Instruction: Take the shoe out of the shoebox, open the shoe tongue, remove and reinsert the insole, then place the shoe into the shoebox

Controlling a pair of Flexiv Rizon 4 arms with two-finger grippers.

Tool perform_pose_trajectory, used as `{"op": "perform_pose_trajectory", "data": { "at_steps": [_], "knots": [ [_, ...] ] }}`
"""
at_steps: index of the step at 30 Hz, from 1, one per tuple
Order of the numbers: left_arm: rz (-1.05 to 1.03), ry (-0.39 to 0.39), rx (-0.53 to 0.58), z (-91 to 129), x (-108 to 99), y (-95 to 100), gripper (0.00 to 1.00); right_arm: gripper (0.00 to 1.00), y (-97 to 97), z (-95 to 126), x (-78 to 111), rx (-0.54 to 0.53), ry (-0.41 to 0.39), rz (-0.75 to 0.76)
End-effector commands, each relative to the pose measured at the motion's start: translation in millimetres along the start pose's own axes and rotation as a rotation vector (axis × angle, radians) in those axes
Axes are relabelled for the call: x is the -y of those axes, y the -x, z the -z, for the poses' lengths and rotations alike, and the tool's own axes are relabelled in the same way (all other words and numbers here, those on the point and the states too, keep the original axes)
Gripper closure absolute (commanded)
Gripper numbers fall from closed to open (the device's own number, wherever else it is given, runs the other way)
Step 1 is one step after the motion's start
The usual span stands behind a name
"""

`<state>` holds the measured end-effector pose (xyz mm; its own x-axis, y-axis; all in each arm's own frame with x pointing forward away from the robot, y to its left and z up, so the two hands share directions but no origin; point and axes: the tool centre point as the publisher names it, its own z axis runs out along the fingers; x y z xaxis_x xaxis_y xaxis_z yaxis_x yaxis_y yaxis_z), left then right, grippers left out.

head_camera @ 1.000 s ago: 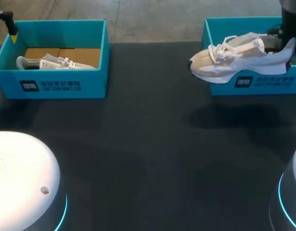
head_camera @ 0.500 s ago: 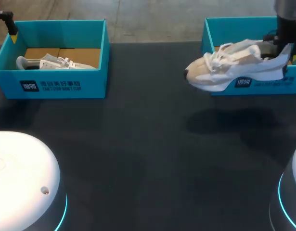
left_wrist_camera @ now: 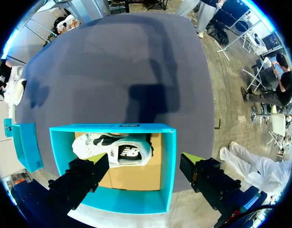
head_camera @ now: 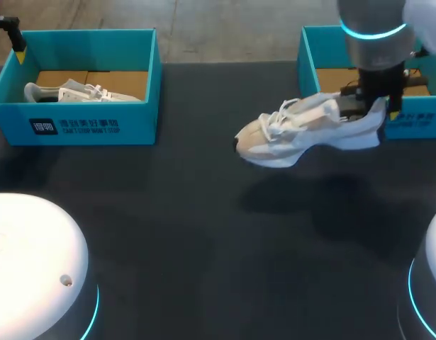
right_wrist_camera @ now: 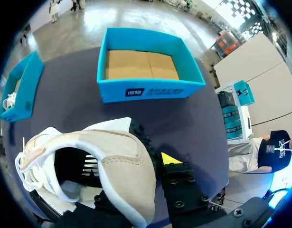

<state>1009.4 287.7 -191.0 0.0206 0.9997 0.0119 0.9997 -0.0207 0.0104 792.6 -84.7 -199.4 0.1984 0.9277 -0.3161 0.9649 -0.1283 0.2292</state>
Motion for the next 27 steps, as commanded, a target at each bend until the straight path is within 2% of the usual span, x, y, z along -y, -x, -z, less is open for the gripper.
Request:
{"op": "perform_pose_trajectory", "data": {
  "at_steps": [1, 4, 9, 16, 20, 27],
  "knots": [
    [-0.001, 0.000, -0.003, 1, 0, -0.2, 0.00, 1.00, -16.9, -8, 12.6, 0.010, -0.003, -0.010],
    [-0.001, 0.000, -0.003, 1, 0, -0.2, 0.00, 1.00, -27.3, -13, 24.6, 0.003, -0.017, -0.024],
    [-0.001, 0.000, -0.003, 1, 0, -0.2, 0.00, 1.00, -43.0, -24, 41.1, 0.049, -0.040, -0.031],
    [-0.001, 0.000, -0.003, 1, 0, -0.2, 0.00, 1.00, -55.9, -32, 57.2, 0.041, -0.032, -0.035],
    [-0.001, 0.000, -0.003, 1, 0, -0.2, 0.00, 1.00, -59.9, -38, 64.7, 0.007, -0.043, -0.040],
    [-0.001, 0.000, -0.003, 1, 0, -0.2, 0.00, 1.00, -59.9, -38, 64.7, 0.007, -0.043, -0.040]
  ]
}}
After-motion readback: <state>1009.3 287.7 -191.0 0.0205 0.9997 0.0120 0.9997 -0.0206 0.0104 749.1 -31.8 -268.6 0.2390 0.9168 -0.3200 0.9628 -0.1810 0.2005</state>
